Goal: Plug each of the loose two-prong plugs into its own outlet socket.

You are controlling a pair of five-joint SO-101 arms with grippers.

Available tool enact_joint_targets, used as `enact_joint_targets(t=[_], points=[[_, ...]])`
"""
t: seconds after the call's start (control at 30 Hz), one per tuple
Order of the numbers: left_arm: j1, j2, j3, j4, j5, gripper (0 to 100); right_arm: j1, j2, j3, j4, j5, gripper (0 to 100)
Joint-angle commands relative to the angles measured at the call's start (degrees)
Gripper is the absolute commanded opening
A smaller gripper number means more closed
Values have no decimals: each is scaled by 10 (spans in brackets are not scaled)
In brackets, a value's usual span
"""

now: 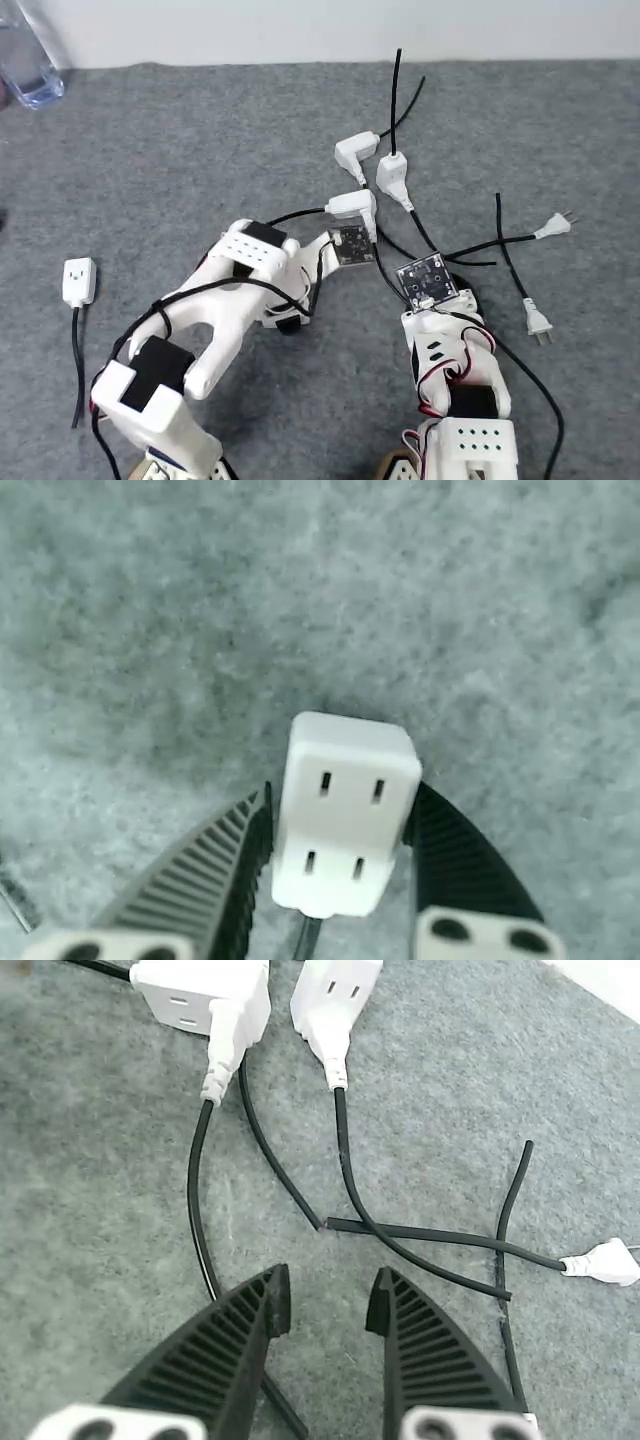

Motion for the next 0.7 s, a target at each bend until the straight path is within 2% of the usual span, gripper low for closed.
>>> enact_joint_targets(t=[0.0,0.13,0.27,0.3,0.47,0.67], points=[[-1,-8,3,-10,6,197,4,-4,9,-11,3,136],[3,-8,5,0,5,181,3,-4,9,-11,4,136],[4,-8,6,3,5,17,2,-4,9,-11,4,136],[4,-8,6,5,5,7,1,-4,9,-11,4,136],[23,-8,11,41,5,13,1,-4,9,-11,4,136],[93,-25,57,51,-1,13,4,-4,9,-12,4,136]])
